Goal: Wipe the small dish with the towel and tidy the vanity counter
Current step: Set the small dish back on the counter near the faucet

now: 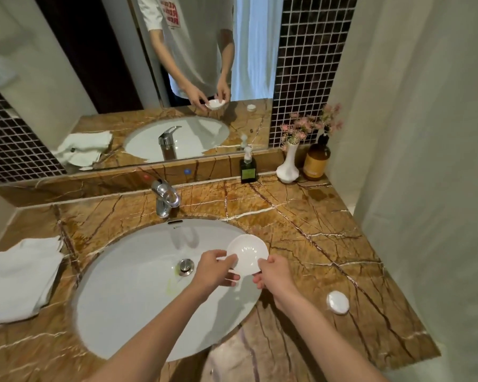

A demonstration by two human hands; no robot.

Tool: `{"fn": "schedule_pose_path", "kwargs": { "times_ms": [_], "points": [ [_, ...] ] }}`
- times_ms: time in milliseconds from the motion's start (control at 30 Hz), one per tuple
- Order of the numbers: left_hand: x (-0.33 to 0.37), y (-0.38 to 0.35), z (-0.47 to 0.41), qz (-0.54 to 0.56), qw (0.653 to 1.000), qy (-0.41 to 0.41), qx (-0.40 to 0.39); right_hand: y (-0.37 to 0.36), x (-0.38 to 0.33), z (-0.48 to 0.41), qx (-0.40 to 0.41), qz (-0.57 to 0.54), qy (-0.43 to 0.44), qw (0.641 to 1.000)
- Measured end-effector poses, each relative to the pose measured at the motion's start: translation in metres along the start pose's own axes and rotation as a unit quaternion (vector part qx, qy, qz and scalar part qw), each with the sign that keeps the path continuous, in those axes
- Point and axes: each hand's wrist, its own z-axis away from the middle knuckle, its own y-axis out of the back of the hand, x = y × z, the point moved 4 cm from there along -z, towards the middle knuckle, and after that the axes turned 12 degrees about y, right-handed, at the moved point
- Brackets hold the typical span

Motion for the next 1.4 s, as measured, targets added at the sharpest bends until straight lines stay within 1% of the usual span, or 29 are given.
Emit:
{"fn": "schedule_pose_path", "kwargs": {
  "times_ms": [67,133,300,600,733,867,1033,1167,1400],
  "points": [
    [0.005,-0.001,-0.011,0.034,0.999,0.013,-0.008,-0.005,-0.006,-0.015,0.010,0.013,0.002,1.000],
    [0.008,0.001,-0.019,0.054,0.998,0.021,0.001,-0.014,-0.011,-0.027,0.014,0.027,-0.001,1.000],
    [0.027,0.011,-0.043,0.077,0.997,0.015,0.018,-0.033,-0.021,-0.055,0.016,0.042,-0.006,0.999],
    [0.052,0.013,-0.076,0.057,0.997,0.026,0.055,-0.044,-0.031,-0.098,0.006,0.055,0.000,0.998],
    [0.061,0.011,-0.092,0.055,0.996,0.034,0.069,-0.043,-0.033,-0.120,0.003,0.099,0.009,0.995],
    [0.071,0.005,-0.104,0.055,0.993,0.036,0.098,-0.043,-0.033,-0.144,-0.029,0.146,0.013,0.989],
    [0.086,0.001,-0.117,0.026,0.987,0.034,0.154,-0.047,-0.032,-0.172,-0.053,0.155,0.010,0.986],
    [0.094,-0.002,-0.130,0.001,0.986,0.036,0.166,-0.050,-0.031,-0.192,-0.081,0.154,0.006,0.985],
    [0.105,-0.009,-0.158,-0.019,0.982,0.048,0.180,-0.053,-0.028,-0.223,-0.097,0.182,-0.015,0.979]
  ]
}}
